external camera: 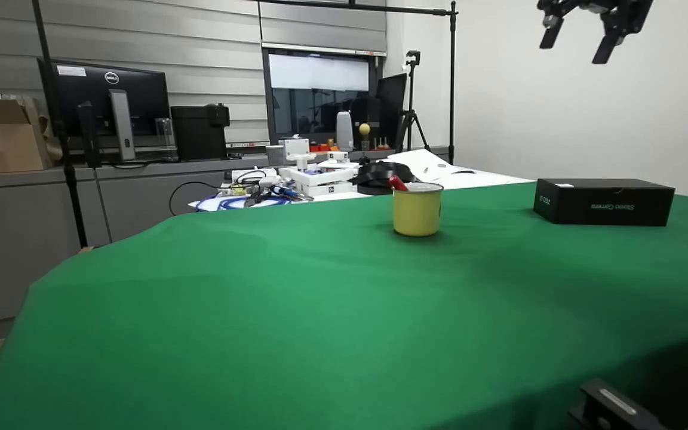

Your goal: Remove the object from the mug

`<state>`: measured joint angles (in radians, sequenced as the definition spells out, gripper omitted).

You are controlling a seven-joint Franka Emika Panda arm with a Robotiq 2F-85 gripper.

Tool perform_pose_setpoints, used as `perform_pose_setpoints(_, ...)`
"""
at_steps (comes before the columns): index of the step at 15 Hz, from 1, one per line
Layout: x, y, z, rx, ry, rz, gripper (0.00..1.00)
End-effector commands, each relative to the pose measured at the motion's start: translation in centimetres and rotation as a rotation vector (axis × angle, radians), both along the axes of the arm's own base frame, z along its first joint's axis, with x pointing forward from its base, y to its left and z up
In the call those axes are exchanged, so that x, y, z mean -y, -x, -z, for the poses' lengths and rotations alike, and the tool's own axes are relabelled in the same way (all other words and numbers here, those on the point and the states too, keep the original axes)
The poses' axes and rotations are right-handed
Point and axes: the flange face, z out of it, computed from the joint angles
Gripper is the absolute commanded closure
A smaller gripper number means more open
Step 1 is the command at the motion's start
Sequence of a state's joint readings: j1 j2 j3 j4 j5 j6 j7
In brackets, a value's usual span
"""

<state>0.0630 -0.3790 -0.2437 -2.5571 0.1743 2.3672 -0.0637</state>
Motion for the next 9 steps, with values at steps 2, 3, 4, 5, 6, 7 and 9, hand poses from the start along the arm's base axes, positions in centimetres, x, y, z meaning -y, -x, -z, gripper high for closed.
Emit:
perform_pose_setpoints(2, -0.4, -9.7, 1.4, -0.063, -0.083, 0.213, 0.0)
perform_pose_setpoints(3, -0.7, -11.4, 1.9, -0.08, -0.116, 0.248, 0.0)
perform_pose_setpoints(4, -0.8, -13.0, 2.5, -0.094, -0.144, 0.284, 0.0)
perform_pose_setpoints(5, -1.0, -14.5, 3.0, -0.094, -0.163, 0.331, 0.0)
perform_pose_setpoints(6, -1.2, -15.8, 4.2, -0.139, -0.188, 0.352, 0.0)
perform_pose_setpoints(7, -1.6, -16.7, 4.9, -0.182, -0.218, 0.361, 0.0)
perform_pose_setpoints(9, -2.3, -17.9, 6.5, -0.262, -0.269, 0.397, 0.0)
